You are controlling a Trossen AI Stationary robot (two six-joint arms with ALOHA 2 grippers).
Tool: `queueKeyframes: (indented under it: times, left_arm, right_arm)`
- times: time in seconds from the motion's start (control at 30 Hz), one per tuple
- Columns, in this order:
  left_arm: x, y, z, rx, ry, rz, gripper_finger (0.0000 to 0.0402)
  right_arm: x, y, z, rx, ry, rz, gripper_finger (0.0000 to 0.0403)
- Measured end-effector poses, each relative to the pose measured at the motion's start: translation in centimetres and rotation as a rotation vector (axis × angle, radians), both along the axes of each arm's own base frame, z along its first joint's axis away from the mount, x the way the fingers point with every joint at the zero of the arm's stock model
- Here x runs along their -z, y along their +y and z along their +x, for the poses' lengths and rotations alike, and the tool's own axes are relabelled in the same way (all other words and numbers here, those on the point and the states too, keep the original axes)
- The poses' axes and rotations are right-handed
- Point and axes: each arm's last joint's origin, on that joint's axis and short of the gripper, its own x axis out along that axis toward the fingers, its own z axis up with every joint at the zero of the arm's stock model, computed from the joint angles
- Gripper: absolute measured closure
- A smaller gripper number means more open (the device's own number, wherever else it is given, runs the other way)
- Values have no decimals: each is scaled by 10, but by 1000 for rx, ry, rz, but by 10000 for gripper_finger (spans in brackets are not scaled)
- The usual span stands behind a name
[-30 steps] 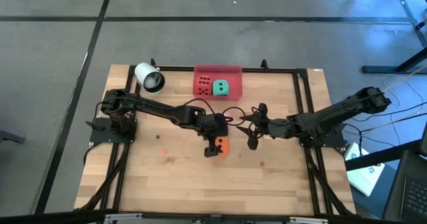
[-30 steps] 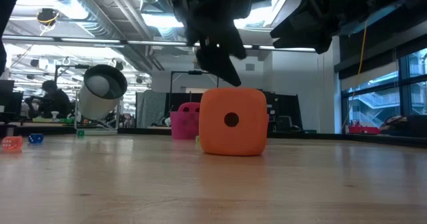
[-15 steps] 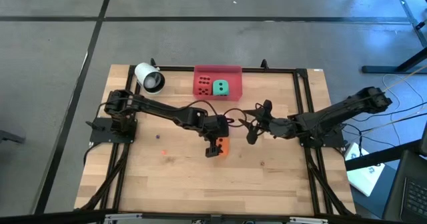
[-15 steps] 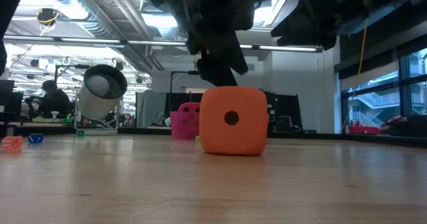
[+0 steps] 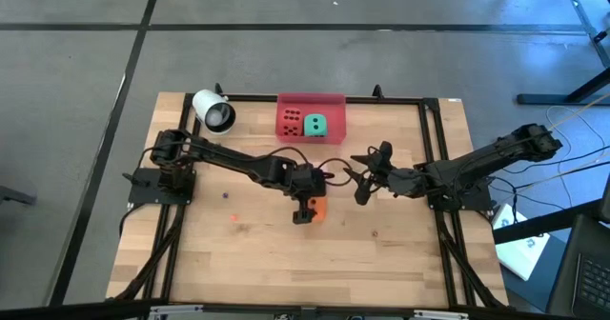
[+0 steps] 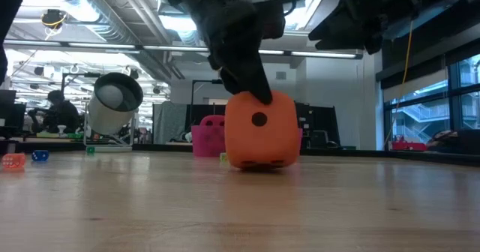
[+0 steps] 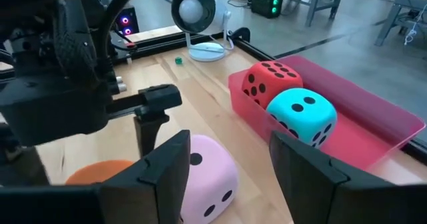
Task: Pick & Place Dice
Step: Put the right orange die into the pink bin
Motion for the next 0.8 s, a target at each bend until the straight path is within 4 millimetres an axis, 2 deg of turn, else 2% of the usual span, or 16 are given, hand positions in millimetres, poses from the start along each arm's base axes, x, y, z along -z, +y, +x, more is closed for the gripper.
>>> queueKeyframes:
  times: [0.3,0.4,0.6,0.8]
  left_arm:
    - [-14,1,2,5,8,97,4]
    - [-14,2,2,0,15,70,4]
    - [8,0,11,20,70,-8,4]
    - [16,0,15,40,89,-53,4]
  right_arm:
    - [1,0,0,-3,6,10,197]
    - [1,0,0,-3,6,10,197]
    - [1,0,0,-7,7,11,197]
    - [2,0,-1,-4,16,15,197]
